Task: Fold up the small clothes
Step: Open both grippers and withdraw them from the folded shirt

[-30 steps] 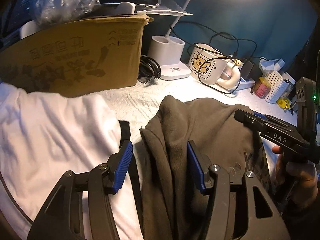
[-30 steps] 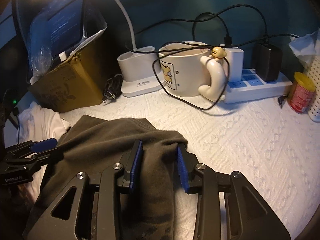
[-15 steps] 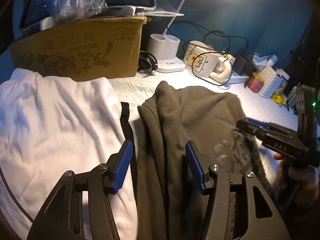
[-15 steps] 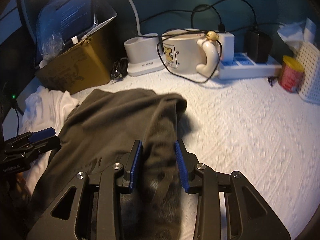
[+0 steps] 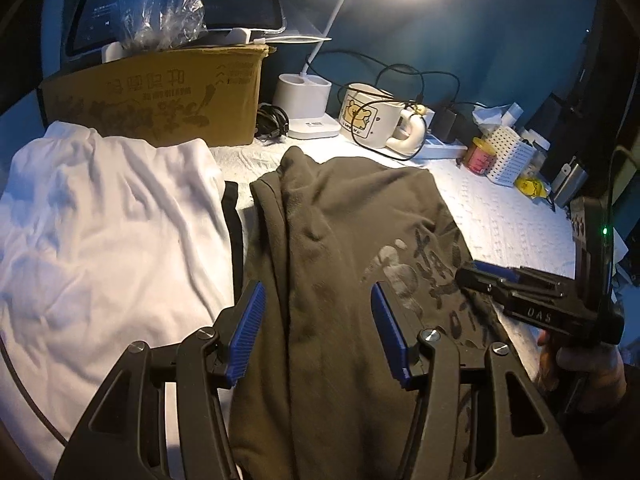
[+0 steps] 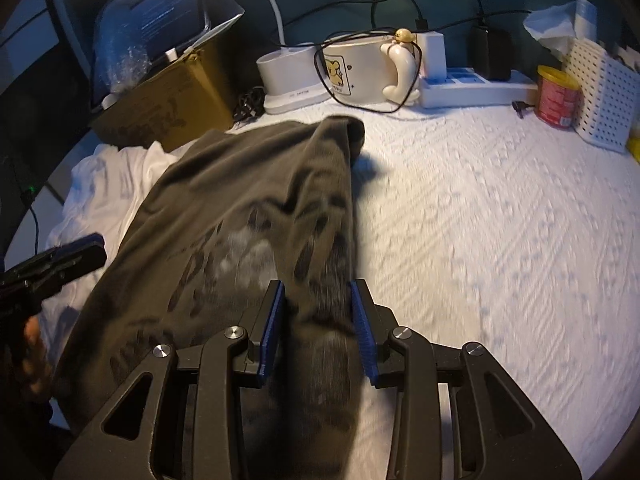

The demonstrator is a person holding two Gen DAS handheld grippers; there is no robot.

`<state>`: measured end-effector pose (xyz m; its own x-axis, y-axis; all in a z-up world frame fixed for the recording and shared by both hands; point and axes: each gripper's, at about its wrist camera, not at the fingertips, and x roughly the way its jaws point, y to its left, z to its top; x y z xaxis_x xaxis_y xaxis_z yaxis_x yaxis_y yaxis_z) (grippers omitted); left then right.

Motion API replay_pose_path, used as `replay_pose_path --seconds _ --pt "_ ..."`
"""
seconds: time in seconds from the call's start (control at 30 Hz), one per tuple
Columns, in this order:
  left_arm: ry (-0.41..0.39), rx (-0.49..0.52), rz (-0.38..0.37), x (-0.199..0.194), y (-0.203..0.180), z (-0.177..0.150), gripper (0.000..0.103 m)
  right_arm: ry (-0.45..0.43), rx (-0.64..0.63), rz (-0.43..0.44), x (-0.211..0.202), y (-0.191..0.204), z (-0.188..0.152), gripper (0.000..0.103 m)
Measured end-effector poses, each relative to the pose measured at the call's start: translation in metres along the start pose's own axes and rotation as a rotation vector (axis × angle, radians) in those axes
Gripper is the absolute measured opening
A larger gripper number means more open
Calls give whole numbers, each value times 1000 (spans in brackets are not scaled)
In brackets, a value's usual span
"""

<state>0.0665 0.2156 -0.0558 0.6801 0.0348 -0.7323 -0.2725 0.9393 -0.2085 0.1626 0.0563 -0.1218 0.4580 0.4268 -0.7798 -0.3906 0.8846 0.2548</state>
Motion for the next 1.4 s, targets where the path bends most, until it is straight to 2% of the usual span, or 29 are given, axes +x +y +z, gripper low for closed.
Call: replay_pose_path --seconds 0.1,0.23,0.33,0.37,0.4,0.53,0.83,0.87,0.93,1.0,1.3,1.4 --pt "-2 12 5 -4 -6 -4 55 -1 5 11 -7 -2 -11 36" --pt "0 32 50 -5 -11 -9 55 -1 -10 27 -17 0 -26 36" --pt "8 39 37 -8 -16 -13 55 -9 -2 37 -25 1 -36 35" --pt "8 47 35 -9 -19 -14 55 -13 5 37 -27 0 -39 32" --pt "7 55 35 -11 -21 -16 55 -14 13 40 -29 0 -42 21" --pt "7 68 23 -17 -30 -22 55 -19 -3 52 -38 6 -53 8" --pt "19 102 -3 -28 -57 -37 55 -30 2 64 -59 10 -75 7" --pt "24 105 -3 -28 -60 -39 55 -28 2 59 -62 11 -79 7" --pt "36 107 -3 -30 -65 -43 65 -30 3 47 -67 11 -83 7" --pt "33 119 -2 -34 -72 -48 69 -38 9 38 -76 9 -88 7" --pt "8 190 6 -51 -104 -64 70 -79 39 -45 -112 -7 -100 8" --pt "-6 214 -16 -58 -116 -67 71 -100 56 -66 -126 -15 -101 8"
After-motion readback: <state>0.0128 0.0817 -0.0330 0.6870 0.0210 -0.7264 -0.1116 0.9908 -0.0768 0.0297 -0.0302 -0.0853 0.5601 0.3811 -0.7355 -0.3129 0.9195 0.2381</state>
